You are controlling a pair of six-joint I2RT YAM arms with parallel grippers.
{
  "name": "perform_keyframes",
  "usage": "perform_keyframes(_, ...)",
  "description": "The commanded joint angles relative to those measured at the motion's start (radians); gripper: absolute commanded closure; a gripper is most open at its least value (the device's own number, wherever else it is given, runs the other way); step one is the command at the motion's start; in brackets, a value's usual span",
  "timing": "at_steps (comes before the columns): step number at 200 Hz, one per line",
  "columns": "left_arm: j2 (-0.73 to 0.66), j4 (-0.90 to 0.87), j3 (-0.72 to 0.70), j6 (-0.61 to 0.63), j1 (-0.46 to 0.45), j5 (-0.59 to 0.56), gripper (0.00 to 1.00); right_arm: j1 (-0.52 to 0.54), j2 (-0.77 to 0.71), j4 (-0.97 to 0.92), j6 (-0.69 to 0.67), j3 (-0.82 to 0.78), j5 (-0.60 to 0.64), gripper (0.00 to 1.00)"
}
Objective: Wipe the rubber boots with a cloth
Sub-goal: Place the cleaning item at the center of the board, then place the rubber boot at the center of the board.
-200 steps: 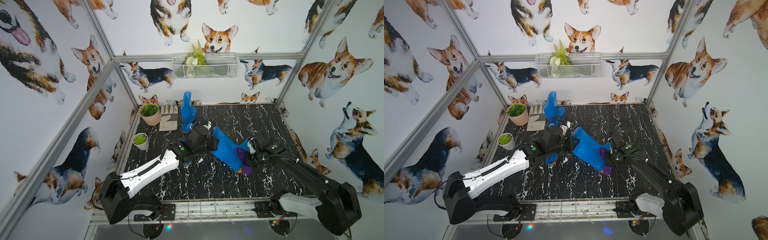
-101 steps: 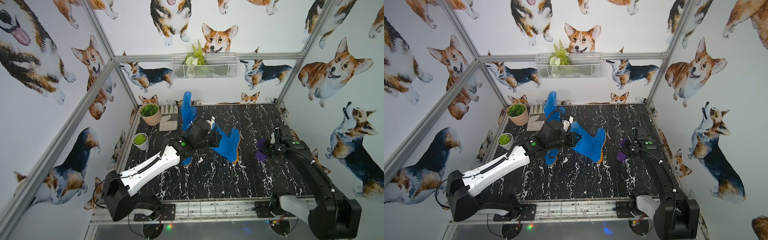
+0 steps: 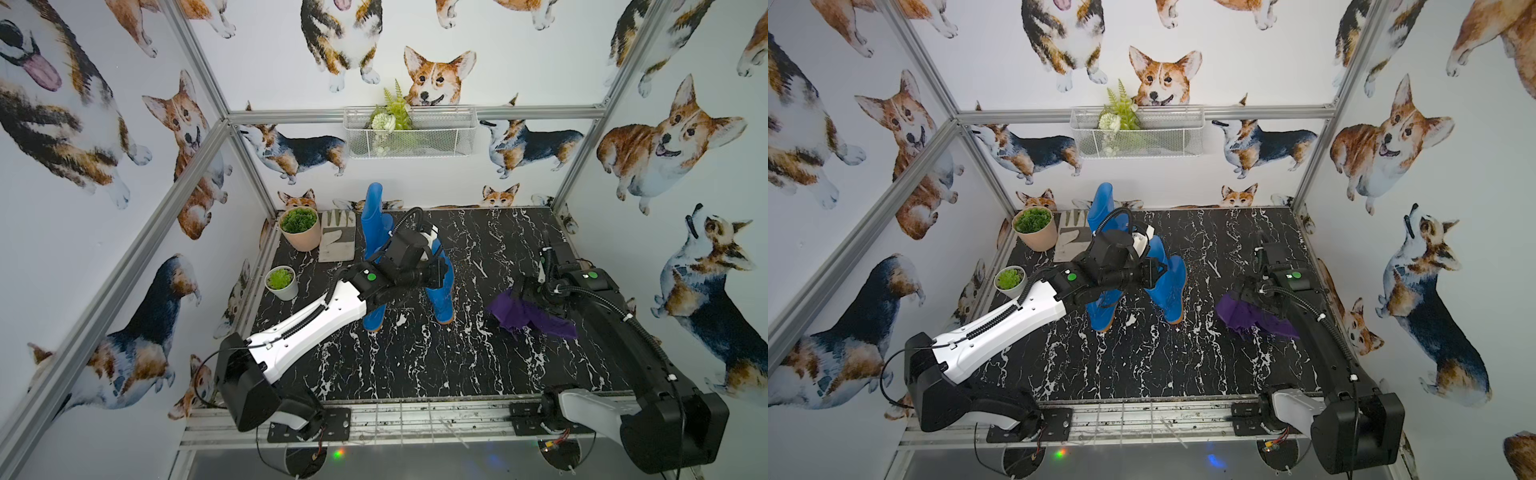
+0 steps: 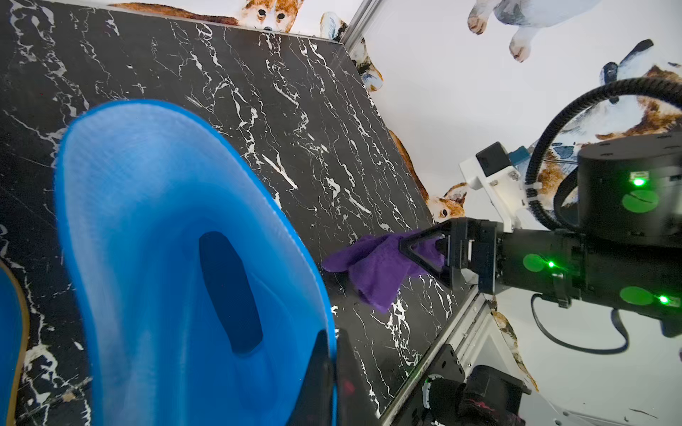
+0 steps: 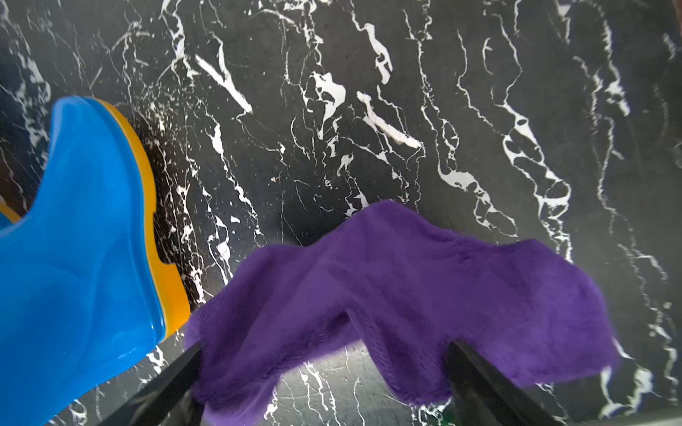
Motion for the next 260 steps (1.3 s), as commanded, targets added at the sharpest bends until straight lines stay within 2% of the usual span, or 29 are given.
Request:
perform_keyframes(1, 0.006, 0.010, 0.043, 0.046, 0.003, -0.001, 1.00, 0.015, 0.001, -0.059, -0.012, 0.023, 0.053, 0.00)
perform_keyframes(42, 0.018, -0.025, 0.084, 0.077, 0.017, 0.004, 1.00, 0.066, -0.012, -0.053, -0.028, 0.041, 0.112, 0.00)
perform_keyframes(86, 0.040, -0.052, 0.125, 0.099, 0.050, 0.032, 1.00, 0.078, -0.069, 0.070, -0.037, 0.002, -0.051, 0.00)
perform_keyframes(106, 0.069, -0.089, 0.178, 0.131, 0.077, 0.062, 1.00, 0.150, -0.074, 0.195, -0.010, -0.065, -0.145, 0.11)
perform_keyframes(128, 0.109, -0.128, 0.239, 0.169, 0.105, 0.103, 1.00, 0.285, -0.035, 0.356, 0.056, -0.133, -0.205, 0.23)
perform_keyframes(149, 0.146, -0.166, 0.290, 0.201, 0.125, 0.134, 1.00, 0.384, 0.101, 0.482, 0.080, -0.139, -0.233, 0.26)
perform_keyframes(197, 0.238, -0.294, 0.423, 0.295, 0.155, 0.178, 1.00, 0.415, 0.388, 0.615, 0.046, 0.006, -0.358, 0.36)
perform_keyframes(260, 0.304, -0.378, 0.500, 0.351, 0.190, 0.192, 1.00, 0.429, 0.551, 0.663, 0.058, 0.101, -0.438, 0.36)
